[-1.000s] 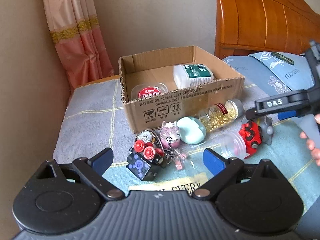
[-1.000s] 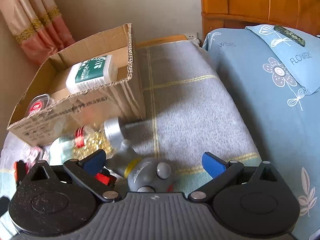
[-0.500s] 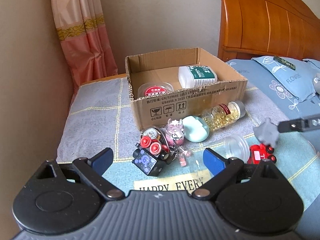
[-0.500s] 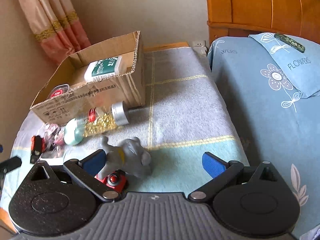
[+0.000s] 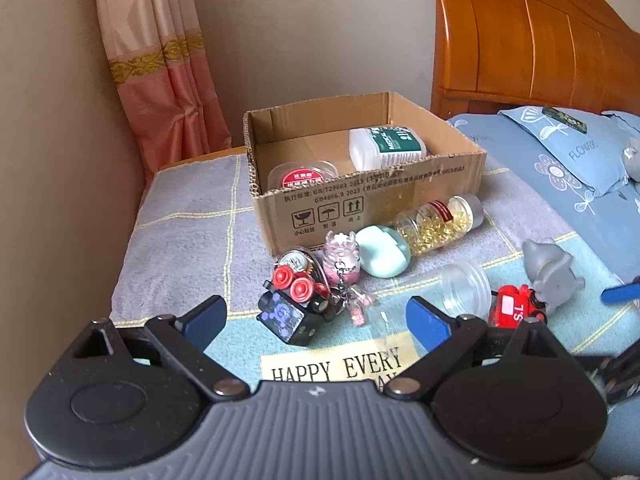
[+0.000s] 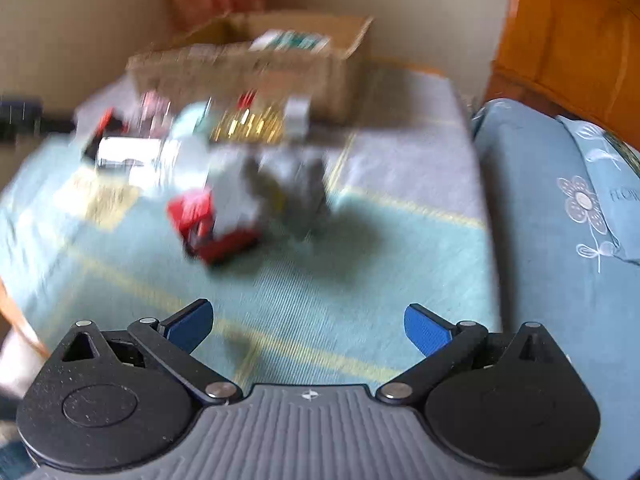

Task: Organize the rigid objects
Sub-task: 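Move the left tool to the clear empty jar and grasp it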

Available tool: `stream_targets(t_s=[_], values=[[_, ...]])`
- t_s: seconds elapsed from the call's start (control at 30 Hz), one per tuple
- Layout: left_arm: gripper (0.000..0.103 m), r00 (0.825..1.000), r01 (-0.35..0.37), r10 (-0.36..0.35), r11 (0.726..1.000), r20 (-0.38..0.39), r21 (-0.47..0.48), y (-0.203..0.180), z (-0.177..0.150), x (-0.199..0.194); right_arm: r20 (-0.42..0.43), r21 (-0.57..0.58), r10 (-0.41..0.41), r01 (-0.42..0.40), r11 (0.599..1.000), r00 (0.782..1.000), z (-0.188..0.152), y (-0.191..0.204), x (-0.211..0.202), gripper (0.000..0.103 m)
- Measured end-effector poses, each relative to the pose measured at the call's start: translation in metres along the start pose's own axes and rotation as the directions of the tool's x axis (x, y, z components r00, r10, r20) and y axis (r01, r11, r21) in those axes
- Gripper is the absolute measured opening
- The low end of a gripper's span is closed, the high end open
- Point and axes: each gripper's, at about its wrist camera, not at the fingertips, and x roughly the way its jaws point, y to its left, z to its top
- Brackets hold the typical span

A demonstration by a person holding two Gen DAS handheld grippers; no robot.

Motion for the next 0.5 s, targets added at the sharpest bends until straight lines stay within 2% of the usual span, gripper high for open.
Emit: stream_targets(t_s=[0.07, 0.3, 0.5], values=[[0.096, 1.0, 0.007, -0.007, 1.0, -0.008, -0.001, -0.002, -0.001, 0.001, 0.021, -0.012, 0.034, -0.034, 0.999, 0.999, -0.004, 0.002, 0.004, 0.103], [0.096, 0.997, 0.057, -0.059, 0.998, -0.059, -0.042, -0.01, -0.002, 0.011, 0.113, -0.069, 0.078, -0.07, 0.995, 0.991, -0.011, 0.001, 0.004, 0.103], [0.096, 0.99, 0.097, -0.104, 0.992, -0.094, -0.078, -0.028, 0.002, 0.028, 0.154, -0.101, 0.108, -0.093, 0.991, 0.982, -0.014, -0.002, 0.004, 0.103]])
